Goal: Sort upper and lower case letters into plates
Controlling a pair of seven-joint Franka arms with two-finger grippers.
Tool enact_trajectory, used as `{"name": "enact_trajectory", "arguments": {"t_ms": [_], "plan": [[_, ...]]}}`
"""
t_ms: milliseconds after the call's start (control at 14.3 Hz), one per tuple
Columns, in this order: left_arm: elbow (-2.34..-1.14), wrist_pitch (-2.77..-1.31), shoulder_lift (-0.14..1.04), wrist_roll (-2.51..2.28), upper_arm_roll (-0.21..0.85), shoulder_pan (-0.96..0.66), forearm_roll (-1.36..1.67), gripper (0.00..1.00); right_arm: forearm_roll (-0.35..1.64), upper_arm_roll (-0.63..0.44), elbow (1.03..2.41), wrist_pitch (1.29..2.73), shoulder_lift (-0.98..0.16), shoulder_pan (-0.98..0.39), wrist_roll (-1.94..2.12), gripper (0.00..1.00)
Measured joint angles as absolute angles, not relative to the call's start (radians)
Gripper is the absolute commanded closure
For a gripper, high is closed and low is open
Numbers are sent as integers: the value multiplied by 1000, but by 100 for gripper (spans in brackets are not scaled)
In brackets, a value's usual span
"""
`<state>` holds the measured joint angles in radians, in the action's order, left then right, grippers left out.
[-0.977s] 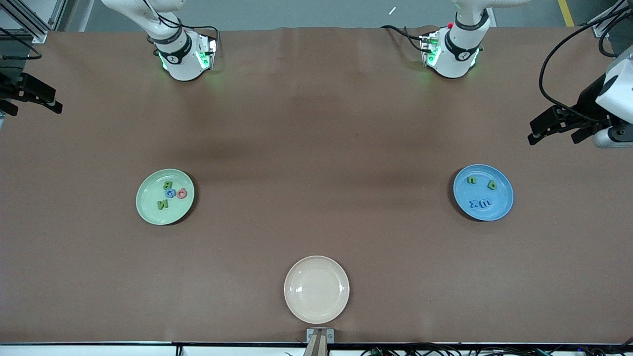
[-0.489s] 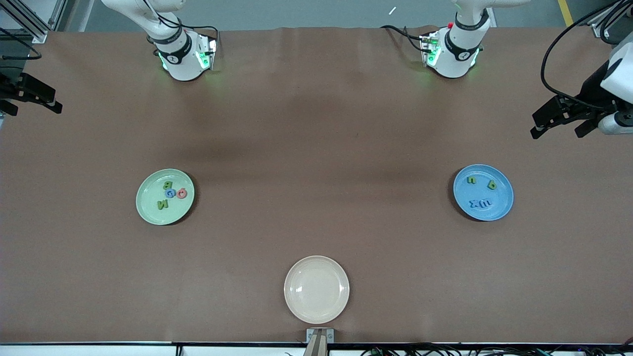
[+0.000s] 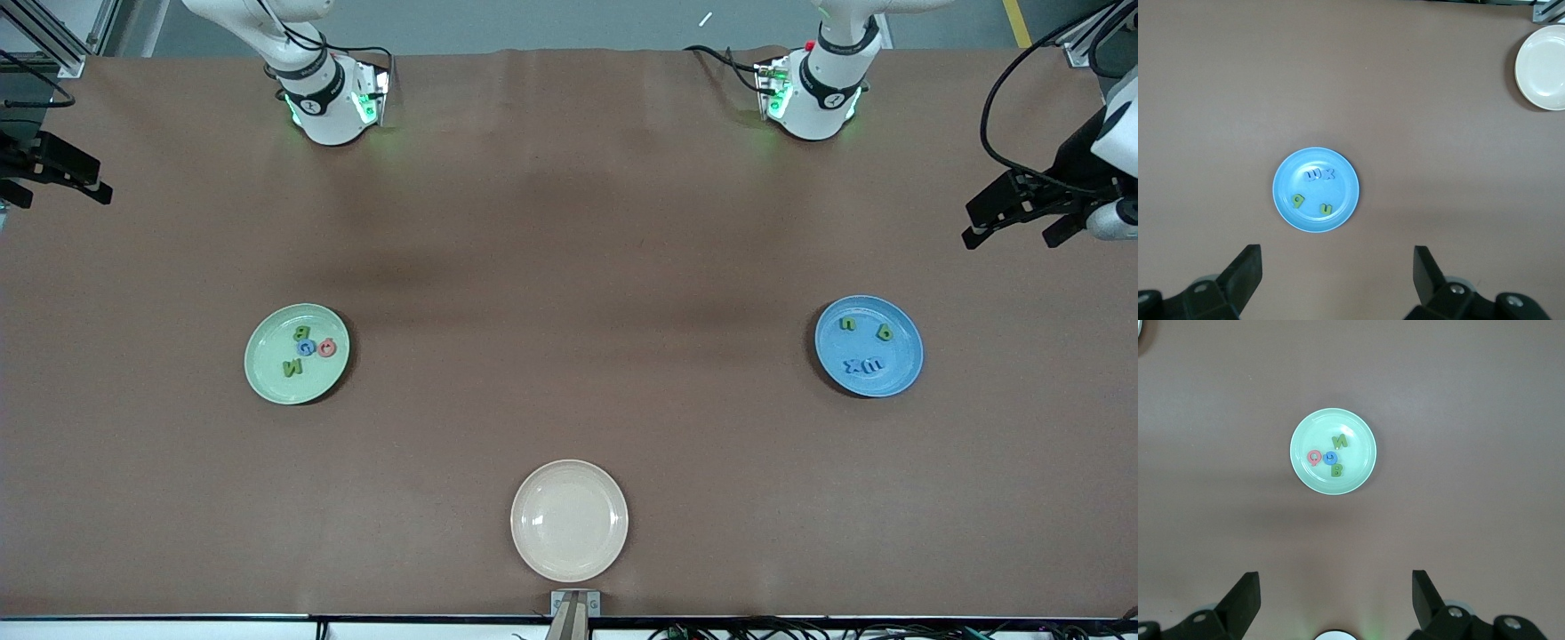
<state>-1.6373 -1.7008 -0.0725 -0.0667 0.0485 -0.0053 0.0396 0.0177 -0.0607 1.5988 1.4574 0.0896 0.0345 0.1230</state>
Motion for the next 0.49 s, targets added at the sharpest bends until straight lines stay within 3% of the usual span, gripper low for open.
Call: {"name": "enact_trajectory", "arguments": {"t_ms": [489], "plan": [[-1634, -1698, -77, -53, 50, 2, 40, 0, 18, -61, 1601, 1457, 90, 35, 123, 0]]}}
